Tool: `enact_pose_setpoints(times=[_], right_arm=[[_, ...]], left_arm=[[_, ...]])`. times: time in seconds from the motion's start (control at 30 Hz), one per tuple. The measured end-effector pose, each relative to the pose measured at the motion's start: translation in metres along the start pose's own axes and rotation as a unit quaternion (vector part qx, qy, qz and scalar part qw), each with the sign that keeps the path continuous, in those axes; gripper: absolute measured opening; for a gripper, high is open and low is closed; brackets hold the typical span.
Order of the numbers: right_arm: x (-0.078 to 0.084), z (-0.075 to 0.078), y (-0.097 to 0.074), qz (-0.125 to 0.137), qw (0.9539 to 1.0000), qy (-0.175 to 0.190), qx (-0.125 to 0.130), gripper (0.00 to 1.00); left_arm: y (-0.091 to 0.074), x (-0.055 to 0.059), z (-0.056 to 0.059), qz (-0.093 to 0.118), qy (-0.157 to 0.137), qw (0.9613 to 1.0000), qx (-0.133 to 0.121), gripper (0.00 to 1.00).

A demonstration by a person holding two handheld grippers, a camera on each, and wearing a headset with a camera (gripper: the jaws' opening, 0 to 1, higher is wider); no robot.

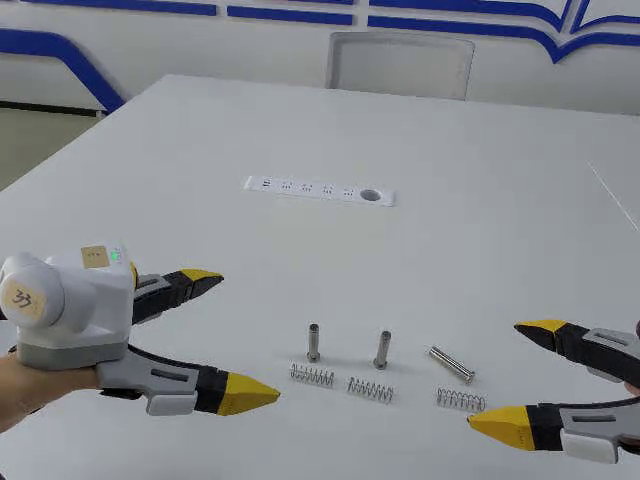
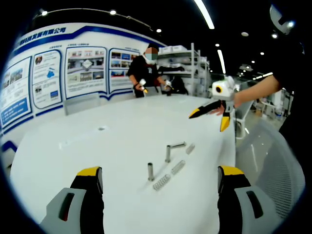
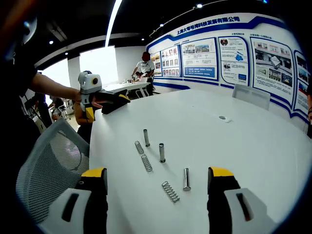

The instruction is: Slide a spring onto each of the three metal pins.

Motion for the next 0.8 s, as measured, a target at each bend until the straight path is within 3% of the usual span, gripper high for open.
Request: enact_pose_setpoints(times=[0.43,0.57,0.8], right_arm=[[0.000,0.007,0.005,0.012,0.9996,0.020,0.014,0.84],[-0.001,0.013,0.007,0.012,0.9995,0.020,0.023,0.81],[-0.002,0.019,0.014,0.012,0.9990,0.021,0.038,0.79]], left_arm=[[0.001,0.003,-0.004,0.011,-0.004,0.9998,-0.015,0.98],[0.001,-0.001,-0.006,0.031,-0.019,0.9990,-0.025,0.99],[0.004,0.001,-0.004,0.016,-0.012,0.9997,-0.013,1.00]])
Point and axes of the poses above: the centre of the closed fingertips' face, and the gripper's own axes: y roughly forward along the fingers, z roughly to its right, x roughly out of its underside, the point moved 7 cm from there along -y, roughly backward along the fingers, and after that the axes turned 1 degree about y, right-handed, at the moved point
